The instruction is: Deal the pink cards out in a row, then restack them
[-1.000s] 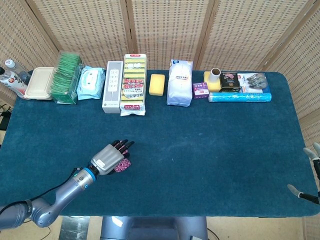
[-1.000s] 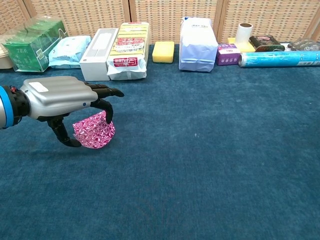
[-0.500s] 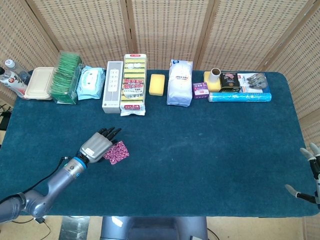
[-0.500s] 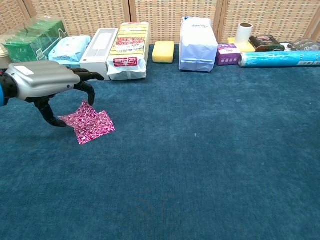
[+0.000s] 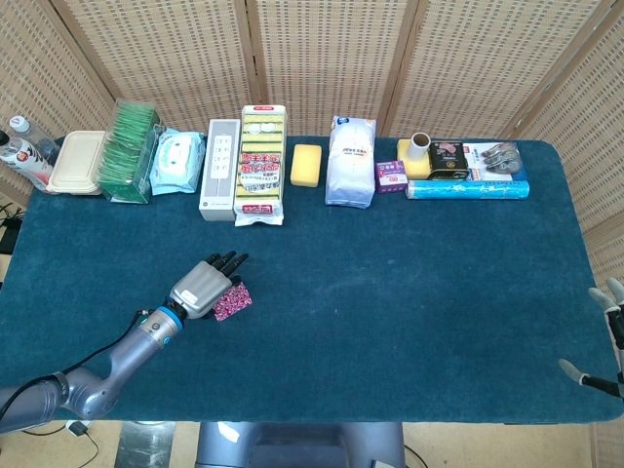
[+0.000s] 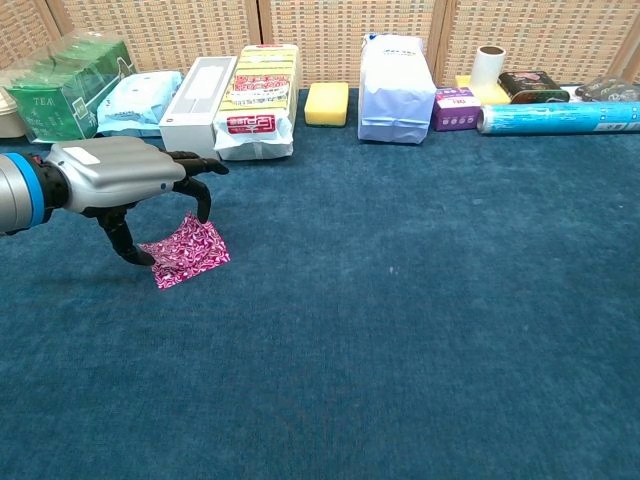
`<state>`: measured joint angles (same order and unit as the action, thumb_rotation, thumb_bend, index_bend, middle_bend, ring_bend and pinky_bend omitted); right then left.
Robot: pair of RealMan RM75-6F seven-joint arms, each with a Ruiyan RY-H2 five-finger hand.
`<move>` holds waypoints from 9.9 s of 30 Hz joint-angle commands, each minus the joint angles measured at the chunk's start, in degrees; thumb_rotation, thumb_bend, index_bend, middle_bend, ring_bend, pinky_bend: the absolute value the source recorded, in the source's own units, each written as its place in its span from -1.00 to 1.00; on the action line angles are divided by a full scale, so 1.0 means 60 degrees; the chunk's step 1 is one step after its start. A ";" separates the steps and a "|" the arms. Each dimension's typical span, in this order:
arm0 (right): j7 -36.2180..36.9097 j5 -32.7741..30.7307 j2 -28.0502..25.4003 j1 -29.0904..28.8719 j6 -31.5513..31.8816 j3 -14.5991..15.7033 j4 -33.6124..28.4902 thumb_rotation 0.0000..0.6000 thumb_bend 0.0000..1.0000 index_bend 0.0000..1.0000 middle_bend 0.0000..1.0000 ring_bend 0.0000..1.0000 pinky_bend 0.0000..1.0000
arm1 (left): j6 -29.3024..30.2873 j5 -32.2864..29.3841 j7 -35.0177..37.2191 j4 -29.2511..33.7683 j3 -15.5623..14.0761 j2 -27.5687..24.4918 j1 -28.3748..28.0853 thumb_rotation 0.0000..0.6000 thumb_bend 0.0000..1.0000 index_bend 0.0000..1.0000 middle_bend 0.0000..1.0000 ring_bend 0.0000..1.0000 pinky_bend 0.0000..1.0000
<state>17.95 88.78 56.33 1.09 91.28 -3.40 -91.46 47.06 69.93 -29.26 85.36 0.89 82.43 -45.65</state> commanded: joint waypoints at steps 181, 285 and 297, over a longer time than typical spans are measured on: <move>0.0327 0.0042 -0.0113 0.0100 0.0154 0.0005 0.0053 1.00 -1.00 -0.81 -1.00 -1.00 -1.00 | 0.0518 -1.1861 -0.2331 0.2655 -0.0857 -0.0679 -0.3977 1.00 -0.77 -0.71 -1.00 -1.00 -0.68; 0.0672 0.0103 -0.0181 0.0154 0.0306 -0.0009 0.0147 1.00 -1.00 -0.81 -1.00 -1.00 -1.00 | 0.4470 -0.9688 -0.3786 0.2538 0.1040 0.1587 -0.1656 1.00 -0.74 -0.40 -1.00 -1.00 -0.55; 0.0927 0.0112 -0.0217 0.0203 0.0405 -0.0019 0.0233 1.00 -1.00 -0.81 -1.00 -1.00 -1.00 | 0.5378 -0.9476 -0.4126 0.2168 0.1197 0.2509 -0.1595 1.00 -0.76 -0.40 -1.00 -1.00 -0.55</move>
<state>23.47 89.44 55.05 2.33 93.74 -3.50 -90.09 79.01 12.88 -53.85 98.72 7.84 97.05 -55.35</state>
